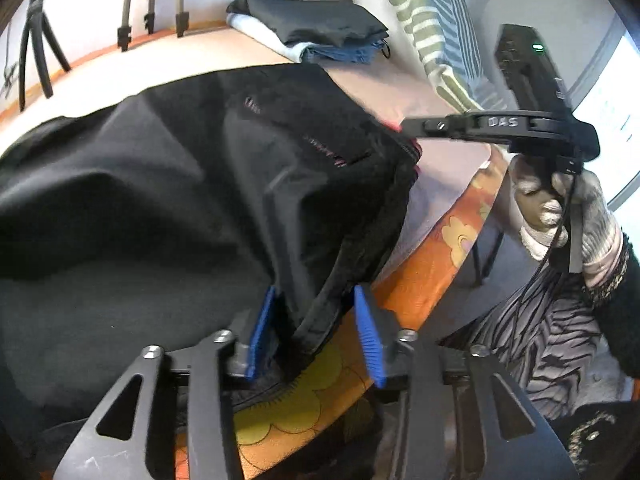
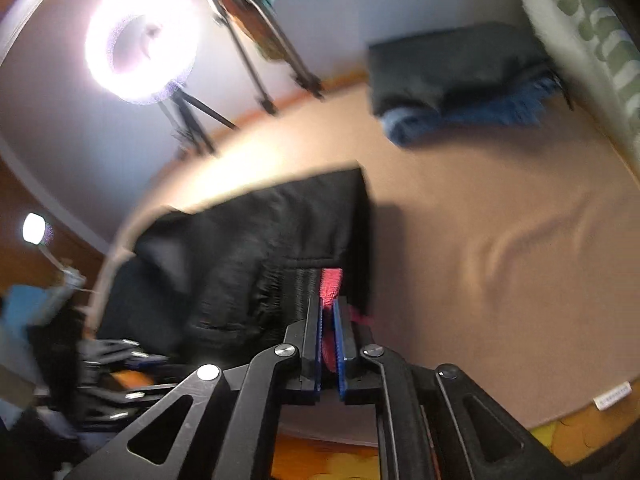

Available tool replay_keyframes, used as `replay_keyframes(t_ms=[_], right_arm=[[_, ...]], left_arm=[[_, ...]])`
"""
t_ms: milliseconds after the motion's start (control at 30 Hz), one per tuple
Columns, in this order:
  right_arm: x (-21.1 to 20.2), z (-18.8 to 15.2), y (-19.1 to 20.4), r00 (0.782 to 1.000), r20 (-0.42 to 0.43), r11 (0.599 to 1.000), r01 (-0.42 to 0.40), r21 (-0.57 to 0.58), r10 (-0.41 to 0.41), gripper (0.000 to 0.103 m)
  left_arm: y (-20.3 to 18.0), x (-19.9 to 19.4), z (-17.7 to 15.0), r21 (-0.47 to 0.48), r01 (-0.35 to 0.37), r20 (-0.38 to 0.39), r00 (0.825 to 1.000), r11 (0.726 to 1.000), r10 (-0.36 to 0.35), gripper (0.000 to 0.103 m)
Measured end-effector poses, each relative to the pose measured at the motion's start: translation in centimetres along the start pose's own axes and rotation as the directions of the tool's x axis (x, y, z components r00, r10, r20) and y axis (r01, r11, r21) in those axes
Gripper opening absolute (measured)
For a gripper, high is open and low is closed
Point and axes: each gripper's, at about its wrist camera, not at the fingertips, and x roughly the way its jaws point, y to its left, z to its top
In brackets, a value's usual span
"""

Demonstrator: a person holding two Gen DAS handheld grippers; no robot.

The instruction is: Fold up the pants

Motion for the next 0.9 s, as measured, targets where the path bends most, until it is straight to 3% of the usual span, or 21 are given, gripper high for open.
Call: replay_keyframes(t_ms=[133, 200, 233, 333, 433, 533, 567, 700, 767, 900], right_arm=[[0.7, 0.0, -1.2, 0.997, -0.03, 0.995, -0.073, 0.07, 0.075, 0.038], [0.7, -0.1, -0.9, 0.997, -0.031, 0.996, -0.073, 0.051, 0.075, 0.038], [0.8, -0.1, -0.4, 0.998, -0.027, 0.998, -0.053, 0.028, 0.054, 0.036], [0.4, -0.7, 0.9, 0.999, -0.029, 0.999, -0.016, -0.032, 0.015, 0.008], [-1.1, -1.6, 2.3, 1.0, 0.01, 0.994, 0.008, -0.106, -0.007, 0.003], [-0.3, -2.2, 2.8, 0.989, -0.002, 0.973, 0.143, -0.183, -0.146, 0.003], [-0.1, -2.3, 2.7, 0.988, -0.008, 0.971, 0.153, -0.186, -0.157, 0.003], [-0.6, -1.6, 2.8, 0.977, 0.027, 0.959, 0.211, -0.191, -0.21, 0.009], [-1.5, -0.9, 3.2, 0.975, 0.076, 0.958, 0.221, -0.181, -0.211, 0.029], [-3.0, 0.6, 5.7, 0.973, 0.163, 0.961, 0.192, -0.199, -0.161, 0.033]], left_arm=[[0.9, -1.6, 0.4, -0.032, -0.009, 0.05, 0.999, 0.999, 0.01, 0.049], [1.7, -1.9, 0.6, -0.062, -0.016, 0.058, 0.998, 0.998, 0.019, 0.049], [2.6, -2.0, 0.7, -0.088, -0.025, 0.058, 0.998, 0.996, 0.03, 0.049], [4.0, -2.2, 0.6, -0.128, -0.064, 0.063, 0.995, 0.99, 0.073, 0.049], [5.5, -2.7, 0.3, -0.158, -0.128, 0.06, 0.989, 0.979, 0.138, 0.049], [7.6, -3.9, -0.4, -0.223, -0.137, 0.075, 0.985, 0.965, 0.157, 0.049], [8.4, -4.6, -0.7, -0.244, -0.151, 0.085, 0.981, 0.958, 0.177, 0.049], [12.4, -8.3, -2.6, -0.359, -0.197, 0.134, 0.957, 0.912, 0.259, 0.049], [15.4, -10.8, -4.4, -0.448, -0.226, 0.151, 0.934, 0.865, 0.323, 0.049], [20.1, -14.6, -7.9, -0.577, -0.288, 0.144, 0.885, 0.764, 0.442, 0.049]])
